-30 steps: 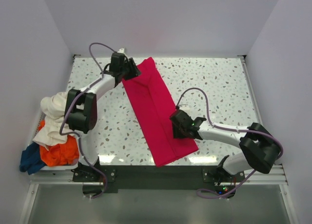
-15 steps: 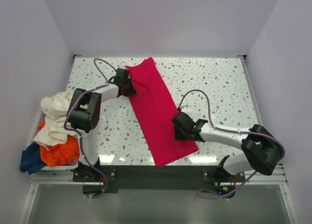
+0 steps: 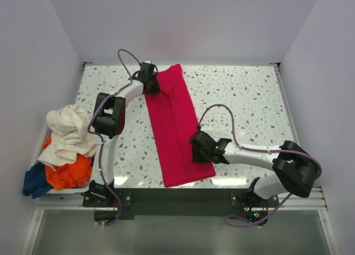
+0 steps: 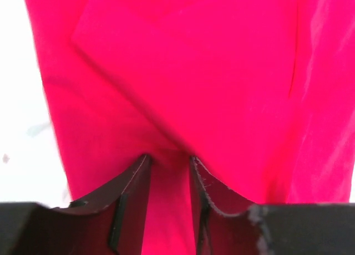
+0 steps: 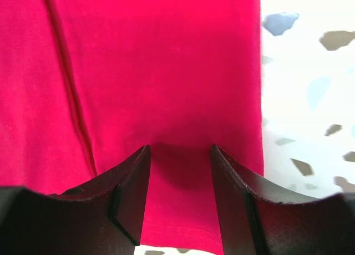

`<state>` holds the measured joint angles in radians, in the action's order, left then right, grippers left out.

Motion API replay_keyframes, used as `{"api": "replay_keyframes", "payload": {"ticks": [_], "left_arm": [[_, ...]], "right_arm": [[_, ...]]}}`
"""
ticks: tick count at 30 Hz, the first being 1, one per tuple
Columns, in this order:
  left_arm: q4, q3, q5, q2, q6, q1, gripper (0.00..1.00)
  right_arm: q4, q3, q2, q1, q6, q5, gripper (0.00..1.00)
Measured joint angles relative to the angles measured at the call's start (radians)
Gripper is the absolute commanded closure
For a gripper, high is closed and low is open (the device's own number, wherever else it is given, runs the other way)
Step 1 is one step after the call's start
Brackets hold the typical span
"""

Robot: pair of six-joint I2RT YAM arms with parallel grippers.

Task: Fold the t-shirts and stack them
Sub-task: Fold the tshirt

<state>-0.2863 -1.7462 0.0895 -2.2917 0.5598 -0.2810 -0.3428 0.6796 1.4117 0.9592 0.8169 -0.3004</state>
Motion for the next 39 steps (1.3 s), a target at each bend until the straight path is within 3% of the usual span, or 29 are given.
{"api": "replay_keyframes", "payload": {"ticks": [9, 20, 24, 33, 39], "left_arm": [[-0.043, -0.305, -0.06, -0.186, -0.056, 0.008, 0.5], [-0.003, -0.309, -0.218, -0.188, -0.056, 0.077, 0.39], [0.056, -0.271, -0.261, -0.164, -0.055, 0.094, 0.38], [0.131, -0.132, -0.296, 0.011, -0.055, 0.088, 0.47], [0.158, -0.104, -0.267, 0.05, -0.082, 0.033, 0.51]], "right_arm": [[0.009, 0.152, 0.147, 0.003, 0.012, 0.061, 0.48], [-0.043, 0.297, 0.153, -0.014, -0.042, 0.056, 0.47], [-0.051, 0.312, 0.15, -0.075, -0.079, 0.07, 0.48], [-0.038, 0.379, 0.157, -0.333, -0.159, 0.179, 0.5], [0.006, 0.438, 0.208, -0.376, -0.183, 0.24, 0.5]]}}
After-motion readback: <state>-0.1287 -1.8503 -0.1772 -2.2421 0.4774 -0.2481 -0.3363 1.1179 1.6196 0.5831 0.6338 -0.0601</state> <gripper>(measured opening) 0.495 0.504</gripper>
